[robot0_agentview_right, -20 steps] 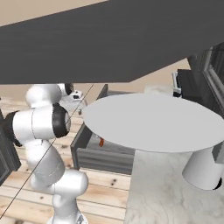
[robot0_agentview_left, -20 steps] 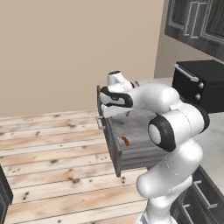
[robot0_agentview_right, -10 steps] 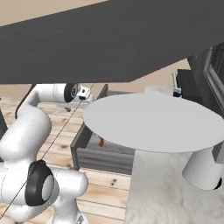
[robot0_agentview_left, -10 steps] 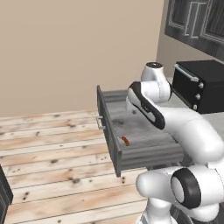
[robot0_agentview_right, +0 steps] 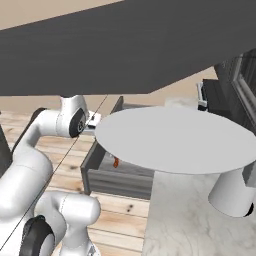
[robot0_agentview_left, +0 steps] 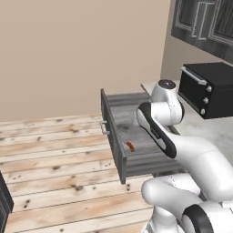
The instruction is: Pick up the metallic utensils from the counter and place them in the open drawer. Make sure not to pick up any wooden utensils.
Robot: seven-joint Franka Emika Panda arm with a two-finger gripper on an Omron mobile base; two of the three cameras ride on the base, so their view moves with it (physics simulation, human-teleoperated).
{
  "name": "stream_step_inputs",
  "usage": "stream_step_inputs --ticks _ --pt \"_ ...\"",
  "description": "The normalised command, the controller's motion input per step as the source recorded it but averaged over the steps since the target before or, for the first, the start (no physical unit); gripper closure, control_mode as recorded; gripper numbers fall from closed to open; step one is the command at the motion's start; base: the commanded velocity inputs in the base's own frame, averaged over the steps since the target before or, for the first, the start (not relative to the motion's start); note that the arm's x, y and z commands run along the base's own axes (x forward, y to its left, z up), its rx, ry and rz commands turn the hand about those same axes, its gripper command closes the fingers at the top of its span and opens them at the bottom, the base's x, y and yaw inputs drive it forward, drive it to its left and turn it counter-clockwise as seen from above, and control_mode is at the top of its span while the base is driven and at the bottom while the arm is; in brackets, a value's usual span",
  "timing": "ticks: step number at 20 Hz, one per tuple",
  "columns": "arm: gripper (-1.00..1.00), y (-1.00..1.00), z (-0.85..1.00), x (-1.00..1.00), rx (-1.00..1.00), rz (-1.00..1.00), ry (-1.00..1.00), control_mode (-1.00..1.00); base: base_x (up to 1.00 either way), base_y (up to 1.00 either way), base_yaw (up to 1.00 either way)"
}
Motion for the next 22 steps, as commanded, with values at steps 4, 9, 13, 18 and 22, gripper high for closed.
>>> stream_step_inputs --ticks 4,9,13,18,22 --pt "-1.00 0.00 0.00 0.00 0.00 0.00 0.00 1.00 -0.99 0.01 0.47" --pt "-1.00 0.00 0.00 0.00 0.00 0.00 0.00 1.00 -0.70 0.12 0.79" --pt "-1.00 0.00 0.00 0.00 0.00 0.00 0.00 1.00 -0.24 0.23 0.92" --pt "-1.00 0.00 0.00 0.00 0.00 0.00 0.00 1.00 -0.14 0.13 0.97" --pt "-1.00 0.00 0.00 0.00 0.00 0.00 0.00 1.00 -0.16 0.14 0.97"
